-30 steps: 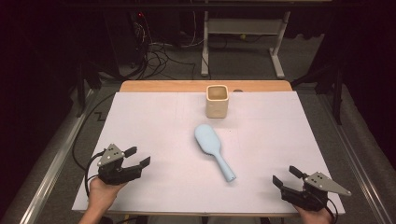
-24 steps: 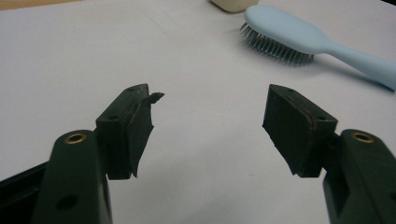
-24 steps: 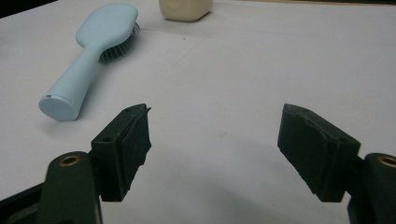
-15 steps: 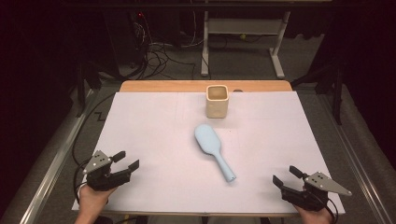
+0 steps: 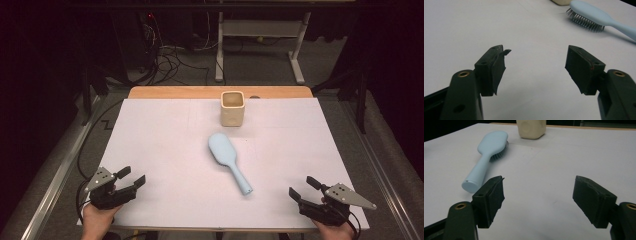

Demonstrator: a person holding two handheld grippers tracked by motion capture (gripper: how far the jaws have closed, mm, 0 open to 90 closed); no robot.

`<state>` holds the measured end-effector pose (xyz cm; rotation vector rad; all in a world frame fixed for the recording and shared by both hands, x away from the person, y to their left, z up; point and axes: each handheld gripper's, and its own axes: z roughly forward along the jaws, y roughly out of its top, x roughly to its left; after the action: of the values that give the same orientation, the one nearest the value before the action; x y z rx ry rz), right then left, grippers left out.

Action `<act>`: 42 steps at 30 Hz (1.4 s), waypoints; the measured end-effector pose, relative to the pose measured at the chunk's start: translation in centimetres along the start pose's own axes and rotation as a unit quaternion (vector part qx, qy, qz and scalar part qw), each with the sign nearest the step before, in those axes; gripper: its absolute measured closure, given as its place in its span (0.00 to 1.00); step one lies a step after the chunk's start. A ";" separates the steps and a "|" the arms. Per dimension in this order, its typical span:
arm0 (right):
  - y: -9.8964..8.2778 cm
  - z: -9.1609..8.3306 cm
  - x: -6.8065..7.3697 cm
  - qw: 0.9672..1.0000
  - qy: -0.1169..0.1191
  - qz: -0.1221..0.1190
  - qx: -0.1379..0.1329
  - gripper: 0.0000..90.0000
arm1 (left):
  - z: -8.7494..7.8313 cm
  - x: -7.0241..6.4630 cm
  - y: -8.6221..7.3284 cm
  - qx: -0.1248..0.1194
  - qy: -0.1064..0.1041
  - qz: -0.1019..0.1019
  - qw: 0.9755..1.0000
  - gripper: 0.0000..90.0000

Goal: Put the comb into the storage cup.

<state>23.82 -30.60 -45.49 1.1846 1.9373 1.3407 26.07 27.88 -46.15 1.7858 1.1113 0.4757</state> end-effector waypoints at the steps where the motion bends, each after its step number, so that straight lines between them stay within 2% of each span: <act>1: 0.2 0.1 0.1 1.000 0.002 -0.002 0.000 0.29 | 0.0 0.0 0.0 0.000 0.001 0.001 1.000 0.36; 13: 2.6 2.5 2.3 1.000 0.027 -0.010 0.011 0.32 | -0.1 0.0 -0.2 0.000 0.002 0.003 1.000 0.37; 19: 3.7 4.2 3.5 0.998 0.046 -0.026 0.027 0.33 | 0.0 0.0 -0.2 0.000 0.001 0.003 1.000 0.37; 23: 4.6 5.6 4.6 0.996 0.058 -0.040 0.047 0.34 | 0.1 -0.1 -0.2 0.000 -0.001 0.002 1.000 0.37; 26: 5.0 6.3 4.9 0.995 0.064 -0.043 0.059 0.37 | 0.1 0.0 -0.2 0.000 -0.002 0.002 1.000 0.37; 28: 5.5 7.2 5.5 0.993 0.068 -0.050 0.080 0.39 | 0.0 0.0 -0.2 0.001 -0.003 0.000 1.000 0.37; 29: 5.5 7.2 5.5 0.993 0.068 -0.050 0.080 0.39 | 0.0 0.1 -0.2 -0.001 -0.002 -0.002 1.000 0.37; 35: 6.3 8.9 6.3 0.988 0.078 -0.057 0.119 0.40 | 0.0 0.2 -0.2 -0.003 -0.004 -0.003 1.000 0.37; 36: 6.7 9.5 6.4 0.986 0.082 -0.055 0.137 0.40 | -0.1 0.2 -0.2 -0.003 -0.004 -0.002 1.000 0.37; 38: 6.8 9.7 6.5 0.985 0.083 -0.054 0.142 0.40 | 0.0 0.1 -0.2 -0.003 -0.003 -0.002 1.000 0.37; 42: 7.5 10.8 6.7 0.980 0.085 -0.056 0.174 0.40 | -0.1 0.0 -0.1 0.001 0.002 0.008 1.000 0.37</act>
<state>31.73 -18.57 -42.36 1.1221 2.3973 1.1055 25.96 27.92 -46.22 1.7970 1.1012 0.4876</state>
